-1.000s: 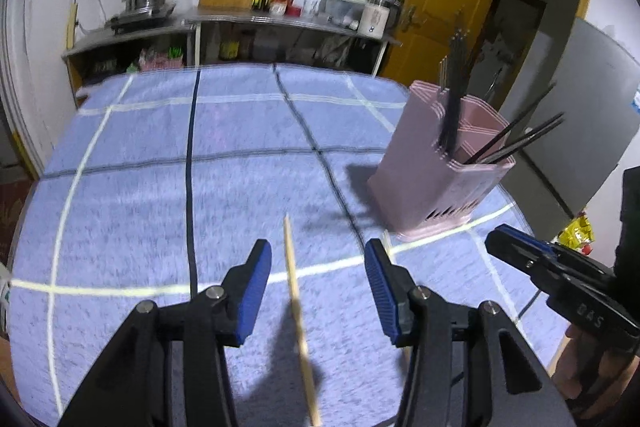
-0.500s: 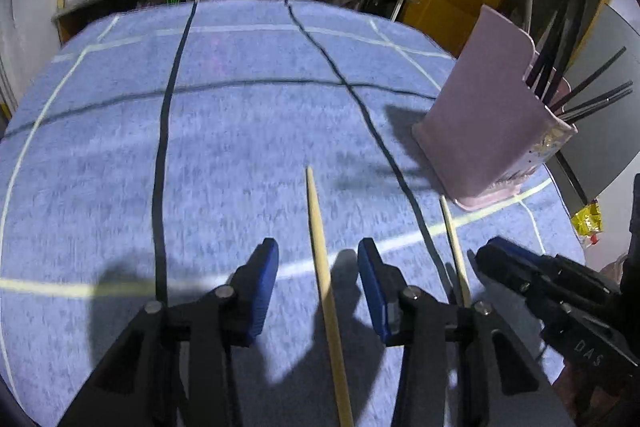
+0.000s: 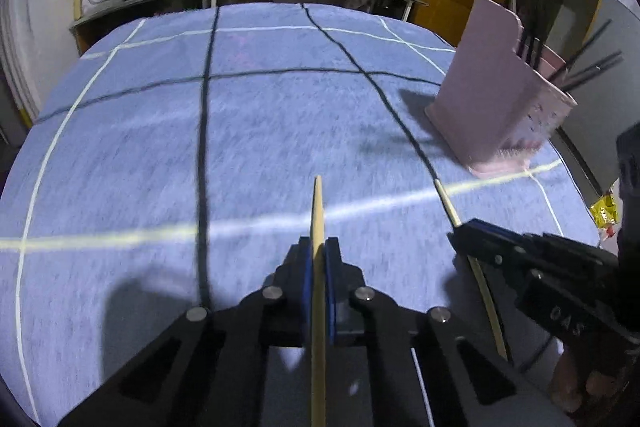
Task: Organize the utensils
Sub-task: 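Close the left tool on a wooden chopstick while the right tool grasps another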
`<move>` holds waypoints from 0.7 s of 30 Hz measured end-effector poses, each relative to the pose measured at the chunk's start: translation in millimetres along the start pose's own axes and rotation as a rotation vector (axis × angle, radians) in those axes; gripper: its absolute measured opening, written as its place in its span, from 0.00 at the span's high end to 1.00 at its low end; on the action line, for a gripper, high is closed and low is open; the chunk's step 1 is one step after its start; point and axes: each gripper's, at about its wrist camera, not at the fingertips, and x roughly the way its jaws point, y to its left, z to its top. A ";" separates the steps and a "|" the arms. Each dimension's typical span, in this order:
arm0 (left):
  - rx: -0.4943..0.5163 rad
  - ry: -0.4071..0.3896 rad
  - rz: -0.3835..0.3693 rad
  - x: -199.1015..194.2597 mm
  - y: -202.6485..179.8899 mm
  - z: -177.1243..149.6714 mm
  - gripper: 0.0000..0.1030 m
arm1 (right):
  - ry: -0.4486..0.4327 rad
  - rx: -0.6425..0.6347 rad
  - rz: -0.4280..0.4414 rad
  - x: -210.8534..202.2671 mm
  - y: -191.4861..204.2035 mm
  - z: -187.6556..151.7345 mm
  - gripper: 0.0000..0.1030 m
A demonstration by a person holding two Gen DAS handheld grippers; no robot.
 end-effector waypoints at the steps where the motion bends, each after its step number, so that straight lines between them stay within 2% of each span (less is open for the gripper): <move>1: -0.007 0.002 0.005 -6.3 2.7 -7.2 0.94 | 0.009 -0.011 0.010 -1.3 4.3 -4.4 0.92; 4: -0.020 0.011 0.010 -18.8 7.5 -21.1 0.94 | 0.025 -0.037 0.017 -4.6 9.4 -9.7 0.92; 8: 0.001 0.040 -0.002 -20.9 7.6 -19.9 0.92 | 0.048 -0.053 0.017 -3.1 10.8 -6.2 0.92; 12: 0.018 0.056 -0.024 -17.1 4.2 -12.3 0.72 | 0.058 -0.057 0.015 1.5 12.7 0.2 0.90; 13: 0.023 0.059 -0.025 -15.4 3.1 -10.7 0.69 | 0.058 -0.062 0.012 3.0 13.5 2.6 0.90; 21: 0.069 0.049 0.002 -4.9 -1.4 -1.2 0.69 | 0.074 -0.090 0.006 10.5 16.0 12.0 0.90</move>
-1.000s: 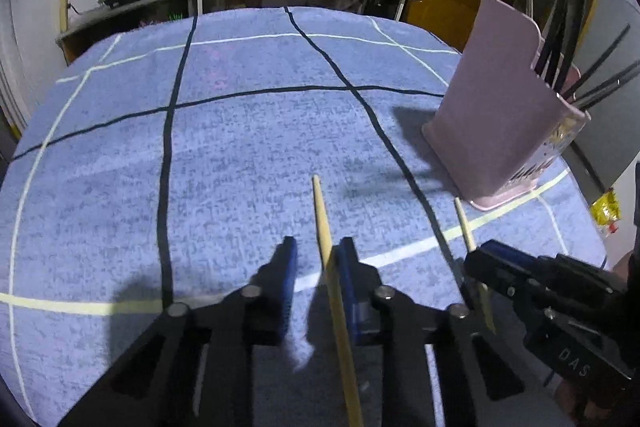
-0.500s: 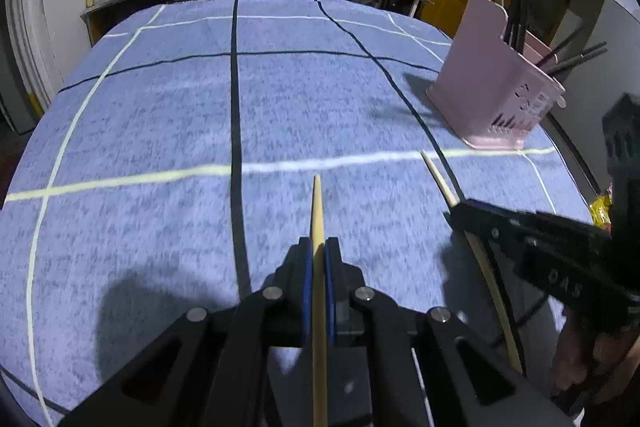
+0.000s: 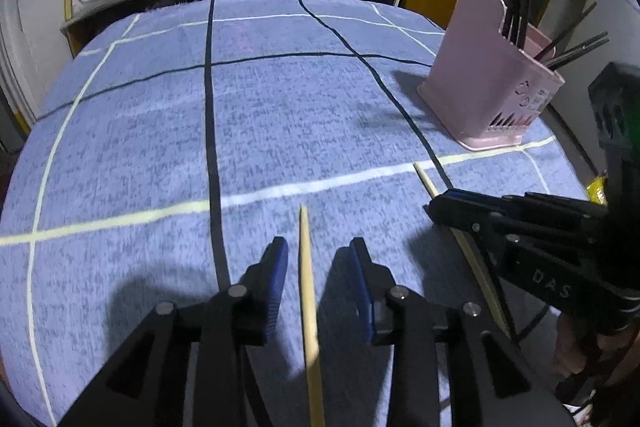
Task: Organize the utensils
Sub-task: 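Close the left tool on a wooden chopstick while the right tool grasps another, then lift both held wooden chopsticks upright and carry them over the pink basket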
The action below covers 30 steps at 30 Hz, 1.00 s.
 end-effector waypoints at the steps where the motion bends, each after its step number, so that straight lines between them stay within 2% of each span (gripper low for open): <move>1: 0.016 0.002 0.021 0.8 -2.5 1.1 0.74 | 0.002 0.005 0.001 0.5 -0.5 0.7 0.90; 6: 0.032 0.018 0.064 -1.4 -5.2 -2.4 0.79 | 0.013 -0.006 -0.012 1.5 1.8 1.3 0.90; 11: 0.053 0.032 0.088 -1.4 -9.9 -3.9 0.79 | 0.031 -0.044 -0.030 7.5 7.8 7.4 0.90; 20: 0.037 0.040 0.088 1.4 -6.9 2.1 0.86 | 0.054 -0.073 -0.031 12.7 9.6 14.4 0.92; 22: 0.043 0.040 0.095 1.4 -8.0 2.5 0.94 | 0.063 -0.071 -0.025 13.0 8.3 15.9 0.93; 30: 0.022 0.037 0.058 -6.9 -6.1 7.8 0.94 | 0.035 -0.049 0.017 -4.5 7.3 17.1 0.94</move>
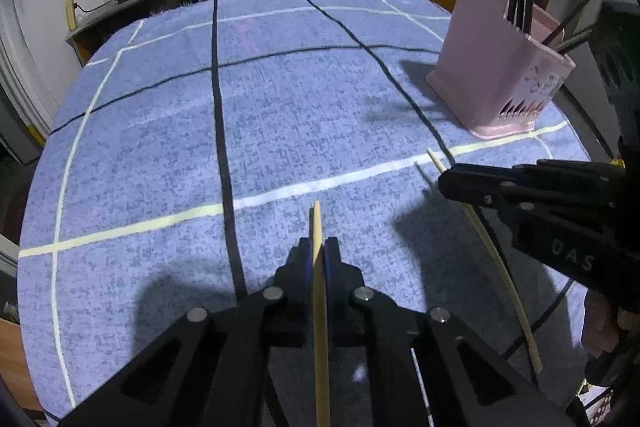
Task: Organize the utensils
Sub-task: 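Lift both held wooden chopsticks upright and carry them over the pink basket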
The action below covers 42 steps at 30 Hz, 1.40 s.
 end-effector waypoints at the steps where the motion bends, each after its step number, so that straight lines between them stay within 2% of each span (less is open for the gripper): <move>1: -0.005 -0.009 -0.010 -4.2 0.5 1.3 0.94 | -0.009 -0.001 0.006 -3.5 0.7 0.4 0.94; 10: -0.020 -0.112 -0.072 -59.5 4.5 23.3 0.94 | -0.126 -0.005 0.021 -59.1 2.7 11.6 0.94; 15: -0.012 -0.147 -0.073 -77.3 6.4 31.1 0.94 | -0.169 -0.015 0.012 -83.6 1.6 15.7 0.94; 19: -0.036 -0.125 -0.079 -74.2 12.0 29.8 0.94 | -0.095 -0.040 0.032 -59.7 2.2 8.8 0.93; 22: -0.047 -0.155 -0.084 -86.2 14.8 29.8 0.94 | -0.034 -0.057 0.013 -29.4 3.6 -2.3 0.87; 25: -0.048 -0.194 -0.091 -104.0 17.7 32.5 0.94 | 0.007 -0.048 0.015 -7.5 0.9 -7.2 0.86; 37: -0.062 -0.222 -0.125 -122.7 25.5 38.4 0.94 | 0.090 -0.074 -0.008 24.3 5.1 9.3 0.86; 39: -0.061 -0.227 -0.125 -125.4 25.1 37.6 0.94 | 0.110 -0.085 -0.020 26.2 6.7 13.5 0.89; 40: -0.060 -0.229 -0.125 -126.6 25.3 38.1 0.94 | 0.119 -0.080 -0.023 26.8 5.8 14.9 0.94; 42: -0.059 -0.234 -0.127 -128.7 25.7 38.9 0.94 | 0.128 -0.081 -0.022 27.9 6.1 16.6 0.94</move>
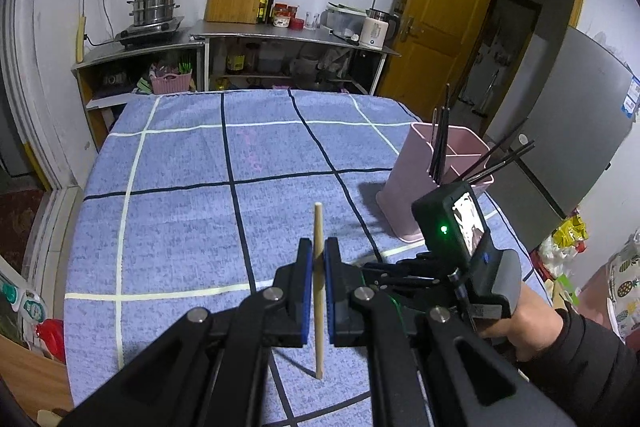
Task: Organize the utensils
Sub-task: 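Lift both held wooden chopsticks upright and carry them over the pink basket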
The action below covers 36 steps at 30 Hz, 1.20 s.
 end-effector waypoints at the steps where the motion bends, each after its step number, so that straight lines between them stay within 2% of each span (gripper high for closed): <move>1: 0.000 -0.001 0.000 0.3 0.2 0.7 0.94 | 0.000 -0.008 -0.012 -1.1 1.1 0.1 0.94; 7: 0.004 0.004 -0.007 0.6 -1.4 -0.2 0.94 | -0.092 -0.005 0.012 -36.0 5.5 -0.9 0.95; 15: 0.019 -0.014 -0.019 -6.3 -9.8 7.8 0.94 | -0.313 0.000 0.020 -128.8 4.7 0.5 0.95; 19: 0.031 -0.030 -0.028 -13.1 -17.7 12.7 0.94 | -0.385 0.009 0.013 -162.4 0.4 -3.9 0.95; 28: 0.060 -0.054 -0.070 -18.1 -40.3 32.6 0.94 | -0.453 0.062 -0.004 -193.5 -16.3 -17.7 0.95; 36: 0.093 -0.035 -0.147 7.1 -75.5 58.7 0.94 | -0.514 0.103 -0.026 -223.5 -36.1 -25.6 0.95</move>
